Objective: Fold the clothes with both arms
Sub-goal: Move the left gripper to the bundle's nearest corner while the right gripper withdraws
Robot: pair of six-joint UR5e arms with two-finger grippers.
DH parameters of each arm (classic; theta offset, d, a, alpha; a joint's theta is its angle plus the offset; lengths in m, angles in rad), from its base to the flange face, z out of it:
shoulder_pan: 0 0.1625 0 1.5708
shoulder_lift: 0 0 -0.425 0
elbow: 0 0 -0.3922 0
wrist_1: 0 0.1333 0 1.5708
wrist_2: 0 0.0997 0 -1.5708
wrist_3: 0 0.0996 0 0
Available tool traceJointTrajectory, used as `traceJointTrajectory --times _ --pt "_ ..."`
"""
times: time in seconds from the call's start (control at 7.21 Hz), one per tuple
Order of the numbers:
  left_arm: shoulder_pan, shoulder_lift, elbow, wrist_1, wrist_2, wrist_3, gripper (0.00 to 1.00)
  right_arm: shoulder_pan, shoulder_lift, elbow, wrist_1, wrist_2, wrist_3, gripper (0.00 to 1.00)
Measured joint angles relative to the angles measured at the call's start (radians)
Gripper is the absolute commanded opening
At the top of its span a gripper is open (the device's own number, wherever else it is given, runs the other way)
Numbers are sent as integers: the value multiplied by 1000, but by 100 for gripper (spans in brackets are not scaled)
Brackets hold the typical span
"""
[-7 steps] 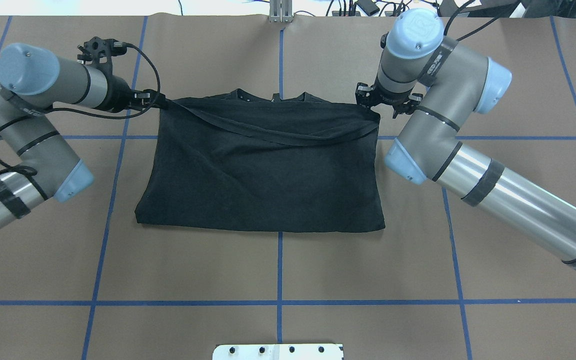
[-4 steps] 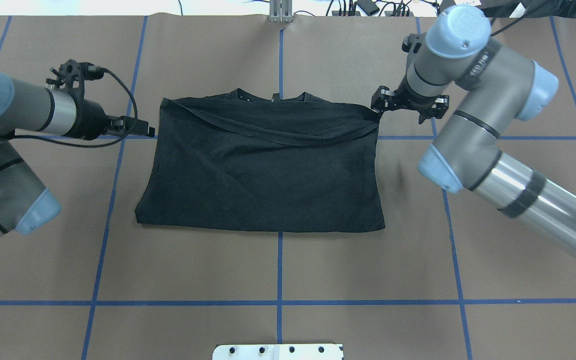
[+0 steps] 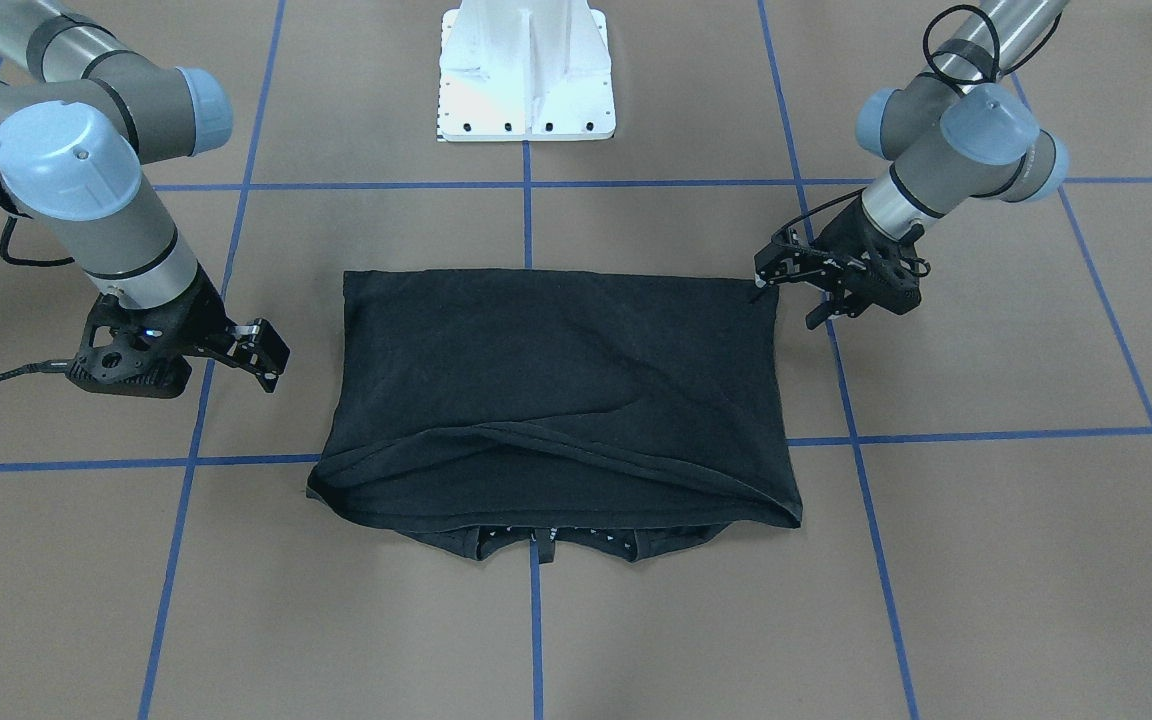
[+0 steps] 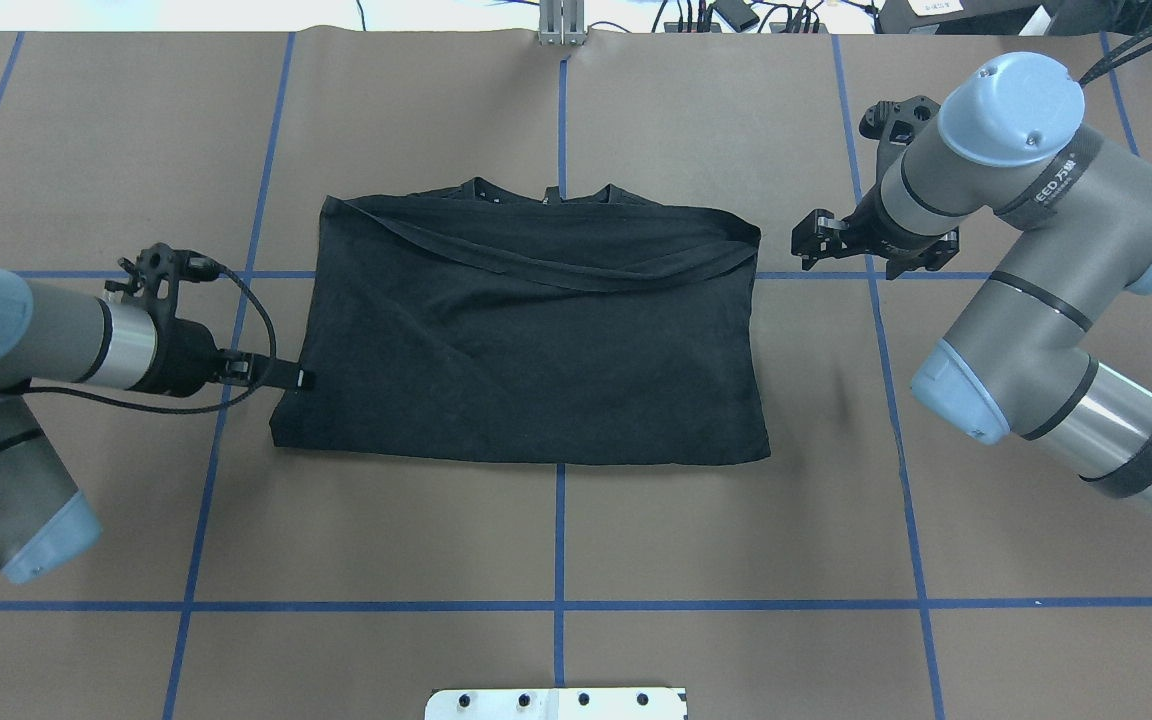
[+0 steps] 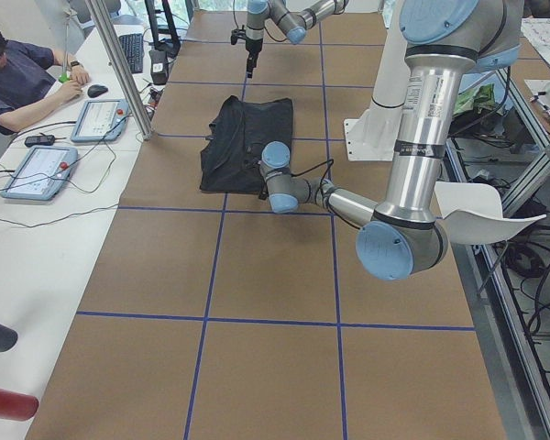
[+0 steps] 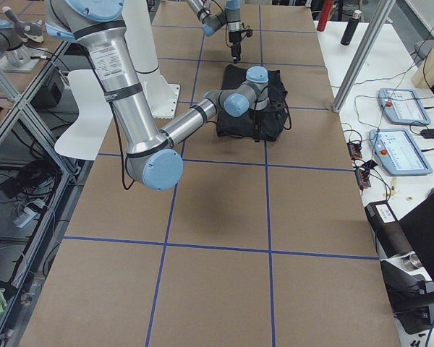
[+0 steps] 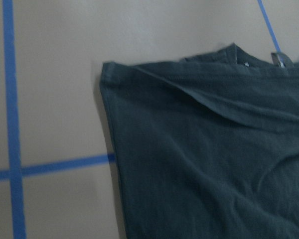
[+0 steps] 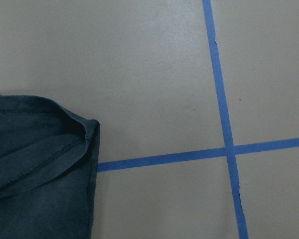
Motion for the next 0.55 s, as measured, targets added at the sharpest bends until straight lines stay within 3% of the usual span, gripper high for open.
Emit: traceJointTrajectory --times 0.14,0.55 --pt "33 7 1 -13 25 -21 67 0 -2 2 0 0 0 100" --pt "64 11 8 -21 47 -46 69 -1 -2 7 0 -1 0 100"
